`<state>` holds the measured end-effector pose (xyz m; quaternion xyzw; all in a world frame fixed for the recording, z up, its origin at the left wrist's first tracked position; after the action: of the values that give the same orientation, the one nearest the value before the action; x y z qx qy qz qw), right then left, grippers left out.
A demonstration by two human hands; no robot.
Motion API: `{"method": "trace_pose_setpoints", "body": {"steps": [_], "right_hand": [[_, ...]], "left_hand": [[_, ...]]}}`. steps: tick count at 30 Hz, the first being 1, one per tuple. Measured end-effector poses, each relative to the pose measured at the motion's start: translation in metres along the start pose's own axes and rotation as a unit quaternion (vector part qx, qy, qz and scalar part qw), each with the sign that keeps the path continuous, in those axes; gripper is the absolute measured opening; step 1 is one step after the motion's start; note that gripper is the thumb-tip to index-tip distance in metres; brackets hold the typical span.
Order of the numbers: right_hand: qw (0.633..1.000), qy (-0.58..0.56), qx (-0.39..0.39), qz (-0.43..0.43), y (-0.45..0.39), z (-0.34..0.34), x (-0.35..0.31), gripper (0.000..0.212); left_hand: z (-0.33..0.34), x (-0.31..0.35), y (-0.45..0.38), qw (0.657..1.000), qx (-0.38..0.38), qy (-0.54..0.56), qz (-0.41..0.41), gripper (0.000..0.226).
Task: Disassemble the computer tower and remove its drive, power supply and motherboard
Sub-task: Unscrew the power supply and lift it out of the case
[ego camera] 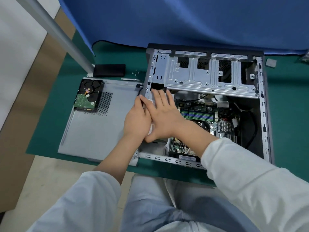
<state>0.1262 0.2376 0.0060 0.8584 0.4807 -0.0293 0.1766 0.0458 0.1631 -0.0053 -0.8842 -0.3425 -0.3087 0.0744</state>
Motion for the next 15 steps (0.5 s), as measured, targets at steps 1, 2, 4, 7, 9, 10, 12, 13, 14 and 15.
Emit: {"method": "trace_pose_setpoints", "body": {"steps": [1, 2, 4, 7, 9, 10, 12, 13, 14, 15], "right_hand": [[1.0, -0.003, 0.005, -0.001, 0.0014, 0.0007, 0.0025, 0.129], [1.0, -0.005, 0.008, -0.001, 0.0028, 0.0011, 0.0047, 0.129], [1.0, -0.005, 0.011, 0.001, 0.0048, 0.0022, 0.0076, 0.129], [1.0, -0.004, 0.013, 0.003, 0.0054, 0.0016, 0.006, 0.129], [1.0, -0.005, 0.012, 0.002, 0.0056, 0.0002, 0.0056, 0.128], [1.0, -0.006, 0.014, 0.003, 0.0058, -0.0002, 0.0064, 0.128], [1.0, -0.006, 0.014, 0.003, 0.0068, -0.0002, 0.0074, 0.129], [1.0, -0.005, 0.015, 0.003, 0.0068, 0.0001, 0.0069, 0.129], [1.0, -0.005, 0.016, 0.004, 0.0065, 0.0, 0.0057, 0.129], [1.0, -0.006, 0.015, 0.004, 0.0061, -0.0004, 0.0047, 0.129]], "left_hand": [[0.0001, 0.0004, -0.0006, 1.0, 0.001, 0.007, -0.005, 0.042], [-0.0001, 0.0004, -0.0013, 1.0, 0.002, 0.011, -0.009, 0.044], [0.0001, 0.0006, -0.0022, 1.0, 0.001, 0.011, -0.012, 0.045], [-0.0006, 0.0023, -0.0025, 1.0, -0.006, 0.002, -0.016, 0.044], [-0.0015, 0.0035, -0.0029, 1.0, -0.013, -0.006, -0.017, 0.047], [-0.0021, 0.0047, -0.0033, 1.0, -0.016, -0.01, -0.014, 0.048], [-0.0039, 0.0068, -0.0034, 1.0, -0.02, -0.014, -0.01, 0.048], [-0.0047, 0.0071, -0.0032, 1.0, -0.022, -0.014, -0.01, 0.047], [-0.0053, 0.0069, -0.003, 1.0, -0.024, -0.013, -0.01, 0.046], [-0.0056, 0.0064, -0.0028, 0.999, -0.028, -0.013, -0.011, 0.045]]}}
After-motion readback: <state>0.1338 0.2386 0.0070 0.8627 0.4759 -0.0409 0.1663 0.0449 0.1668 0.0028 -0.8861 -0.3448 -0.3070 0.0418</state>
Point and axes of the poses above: each hand's wrist, its own y-axis away from the middle knuckle, its own z-axis out of the palm, x = y × z, the point moved 2 cm from there along -y, towards the middle knuckle, and after that the axes turned 11 degrees about z, right-handed, at the moved point
